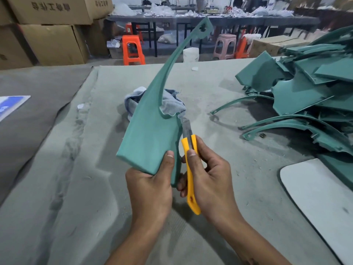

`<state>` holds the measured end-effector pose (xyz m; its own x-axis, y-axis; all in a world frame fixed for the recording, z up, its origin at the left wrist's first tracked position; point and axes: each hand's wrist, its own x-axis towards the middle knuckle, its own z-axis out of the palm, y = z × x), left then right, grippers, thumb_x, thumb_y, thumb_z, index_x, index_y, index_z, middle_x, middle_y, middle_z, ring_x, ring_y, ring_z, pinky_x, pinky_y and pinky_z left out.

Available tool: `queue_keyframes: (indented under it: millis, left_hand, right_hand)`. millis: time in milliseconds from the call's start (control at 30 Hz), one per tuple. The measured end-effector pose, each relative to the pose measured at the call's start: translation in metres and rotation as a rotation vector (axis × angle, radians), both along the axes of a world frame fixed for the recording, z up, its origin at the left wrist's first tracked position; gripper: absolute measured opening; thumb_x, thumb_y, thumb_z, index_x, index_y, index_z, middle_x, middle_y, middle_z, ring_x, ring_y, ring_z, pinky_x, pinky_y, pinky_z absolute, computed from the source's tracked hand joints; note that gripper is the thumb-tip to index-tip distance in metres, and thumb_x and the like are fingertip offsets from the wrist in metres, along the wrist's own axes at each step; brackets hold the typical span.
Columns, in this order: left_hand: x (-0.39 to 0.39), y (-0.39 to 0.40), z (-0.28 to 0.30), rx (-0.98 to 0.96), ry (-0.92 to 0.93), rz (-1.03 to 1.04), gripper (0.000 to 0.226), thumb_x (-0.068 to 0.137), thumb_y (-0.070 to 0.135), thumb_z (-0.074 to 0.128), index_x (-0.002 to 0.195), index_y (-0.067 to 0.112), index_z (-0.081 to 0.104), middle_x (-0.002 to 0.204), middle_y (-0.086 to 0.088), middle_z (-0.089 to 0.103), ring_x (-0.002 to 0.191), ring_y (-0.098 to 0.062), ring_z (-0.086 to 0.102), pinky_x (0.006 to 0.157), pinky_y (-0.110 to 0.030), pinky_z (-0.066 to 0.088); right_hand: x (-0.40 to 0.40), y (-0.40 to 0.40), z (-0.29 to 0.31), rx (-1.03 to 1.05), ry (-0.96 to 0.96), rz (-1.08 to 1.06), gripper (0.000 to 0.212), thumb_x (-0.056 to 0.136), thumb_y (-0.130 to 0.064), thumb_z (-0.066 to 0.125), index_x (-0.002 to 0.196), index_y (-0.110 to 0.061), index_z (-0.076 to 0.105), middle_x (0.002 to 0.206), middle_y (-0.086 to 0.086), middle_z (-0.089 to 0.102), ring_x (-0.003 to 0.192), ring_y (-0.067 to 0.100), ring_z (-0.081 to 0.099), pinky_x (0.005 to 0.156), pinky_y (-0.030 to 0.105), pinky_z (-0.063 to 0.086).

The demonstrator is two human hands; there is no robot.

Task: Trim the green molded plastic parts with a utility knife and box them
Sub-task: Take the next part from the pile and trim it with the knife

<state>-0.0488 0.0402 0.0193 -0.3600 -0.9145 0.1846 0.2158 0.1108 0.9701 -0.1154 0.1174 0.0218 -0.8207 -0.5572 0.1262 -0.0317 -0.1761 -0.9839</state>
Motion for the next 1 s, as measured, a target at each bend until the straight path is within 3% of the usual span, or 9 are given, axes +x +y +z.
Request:
queue_keyframes:
  millis: [67,167,300,400,533,667,767,833,1000]
  left_hand:
    - [0.000,-0.001,-0.001,0.021,0.002,0.019,0.028,0.090,0.010,0.077,0.071,0.031,0.076,0.065,0.008,0.074,0.053,-0.006,0.069,0.046,-0.020,0.050]
    - [0.001,-0.004,-0.001,0.027,0.006,0.043,0.019,0.088,0.012,0.079,0.077,0.027,0.078,0.076,0.010,0.077,0.066,-0.006,0.074,0.055,-0.018,0.053]
    - [0.002,-0.001,-0.001,0.032,0.015,0.005,0.019,0.091,0.010,0.076,0.076,0.021,0.075,0.065,0.003,0.074,0.051,-0.012,0.069,0.044,-0.024,0.050]
    - [0.001,-0.001,0.002,0.054,0.057,0.036,0.023,0.089,0.009,0.077,0.079,0.029,0.078,0.075,0.004,0.077,0.061,-0.013,0.073,0.052,-0.029,0.056]
    - [0.000,-0.002,0.007,0.254,0.167,-0.006,0.020,0.087,0.006,0.077,0.085,0.025,0.081,0.083,-0.005,0.078,0.067,-0.026,0.072,0.058,-0.047,0.061]
    - [0.000,-0.004,0.011,0.425,0.188,-0.077,0.013,0.090,0.013,0.073,0.086,0.022,0.082,0.086,-0.008,0.078,0.068,-0.026,0.073,0.053,-0.039,0.057]
    - [0.004,-0.012,0.016,0.562,0.193,-0.134,0.018,0.093,0.016,0.064,0.082,0.017,0.079,0.076,-0.009,0.074,0.050,-0.023,0.065,0.039,-0.025,0.044]
    - [0.007,-0.020,0.019,0.649,0.211,-0.190,0.025,0.093,0.017,0.059,0.074,0.017,0.076,0.066,-0.006,0.068,0.039,-0.017,0.053,0.033,-0.018,0.031]
    - [0.016,-0.042,0.023,0.871,0.347,-0.340,0.012,0.087,0.016,0.054,0.075,0.018,0.053,0.045,0.005,0.040,0.030,-0.007,0.027,0.035,-0.019,0.013]
  right_hand:
    - [0.002,-0.001,0.000,0.037,0.015,0.002,0.051,0.109,-0.020,0.056,0.099,-0.069,0.067,0.066,-0.002,0.065,0.043,0.027,0.061,0.043,0.035,0.053]
    - [0.001,0.001,0.001,0.025,0.014,-0.035,0.048,0.109,-0.019,0.056,0.105,-0.067,0.061,0.068,0.000,0.068,0.043,0.024,0.062,0.042,0.030,0.051]
    - [0.005,0.000,0.001,-0.002,0.070,-0.027,0.054,0.109,-0.019,0.055,0.098,-0.071,0.065,0.060,0.007,0.058,0.041,0.024,0.058,0.041,0.032,0.050]
    - [0.000,0.000,-0.004,0.035,0.002,-0.039,0.050,0.109,-0.019,0.055,0.098,-0.067,0.067,0.060,0.001,0.061,0.044,0.025,0.060,0.043,0.031,0.050]
    - [-0.009,0.003,-0.008,0.032,-0.013,-0.080,0.040,0.107,-0.020,0.059,0.136,-0.047,0.061,0.066,0.000,0.070,0.044,0.025,0.060,0.042,0.029,0.049]
    - [-0.010,0.004,-0.008,-0.029,-0.003,-0.076,0.042,0.104,-0.018,0.064,0.140,-0.042,0.063,0.065,0.004,0.069,0.043,0.028,0.057,0.043,0.031,0.049]
    - [-0.024,0.012,-0.002,-0.094,0.060,-0.136,0.045,0.102,-0.017,0.065,0.142,-0.037,0.059,0.067,0.004,0.070,0.044,0.023,0.057,0.044,0.032,0.050]
    - [-0.037,0.021,0.004,-0.131,0.113,-0.061,0.042,0.100,-0.019,0.066,0.142,-0.021,0.062,0.080,0.004,0.073,0.051,0.022,0.059,0.050,0.031,0.052]
    - [-0.053,0.034,0.006,-0.029,0.262,0.217,0.034,0.091,-0.008,0.063,0.124,-0.015,0.071,0.091,0.010,0.077,0.068,0.020,0.067,0.068,0.026,0.053]
